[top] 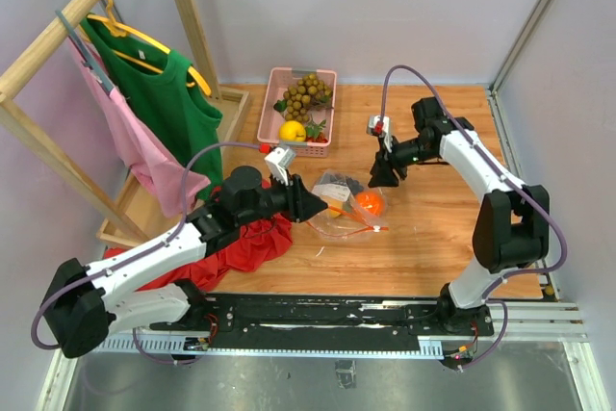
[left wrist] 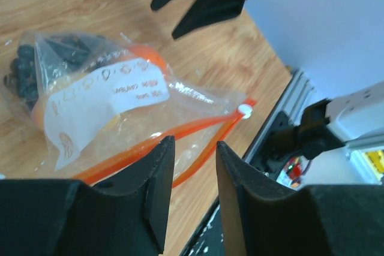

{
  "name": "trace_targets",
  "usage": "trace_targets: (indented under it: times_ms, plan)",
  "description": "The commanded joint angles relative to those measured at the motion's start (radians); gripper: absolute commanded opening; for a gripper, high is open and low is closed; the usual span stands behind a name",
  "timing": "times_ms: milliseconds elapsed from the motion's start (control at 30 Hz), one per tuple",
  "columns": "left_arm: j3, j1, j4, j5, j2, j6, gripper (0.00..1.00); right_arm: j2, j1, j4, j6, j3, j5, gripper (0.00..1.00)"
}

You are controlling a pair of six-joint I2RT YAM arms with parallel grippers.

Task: Open the zip-top bag and remove the fake food
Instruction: Pick up the fake fruit from the zipper food storage bag.

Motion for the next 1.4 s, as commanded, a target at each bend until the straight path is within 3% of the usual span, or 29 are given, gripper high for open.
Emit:
trace_targets:
  times_ms: [0,100,300,733,867,1033,1233,1367]
  plan:
    - [-0.045,-0.02,-0.013,-0.018,0.024,0.066,0.36,0.066,0.03,0.054,0.284,0.084,0.071,0.43]
    - [-0.076,-0.026,0.042,-0.001,0.047,0.061,0.28,0.112,0.044,0.09,0.414,0.122,0.095,0.41]
    - [-0.082,-0.033,0.128,0.026,0.149,0.043,0.27,0.186,0.089,0.104,0.538,0.184,0.126,0.38]
    - [-0.01,-0.041,0.194,-0.067,0.357,0.036,0.31,0.262,0.202,0.191,0.726,0.178,0.211,0.31]
    - [0.01,-0.041,0.152,-0.174,0.385,0.026,0.34,0.27,0.235,0.192,0.726,0.164,0.247,0.31]
    - [0.055,-0.04,-0.018,-0.373,0.397,-0.006,0.34,0.245,0.249,0.211,0.723,0.117,0.253,0.31]
    - [0.081,-0.04,-0.123,-0.482,0.406,-0.043,0.34,0.191,0.25,0.256,0.722,0.044,0.249,0.32]
    - [0.105,-0.04,-0.172,-0.533,0.418,-0.066,0.14,0.173,0.251,0.273,0.719,0.014,0.254,0.32]
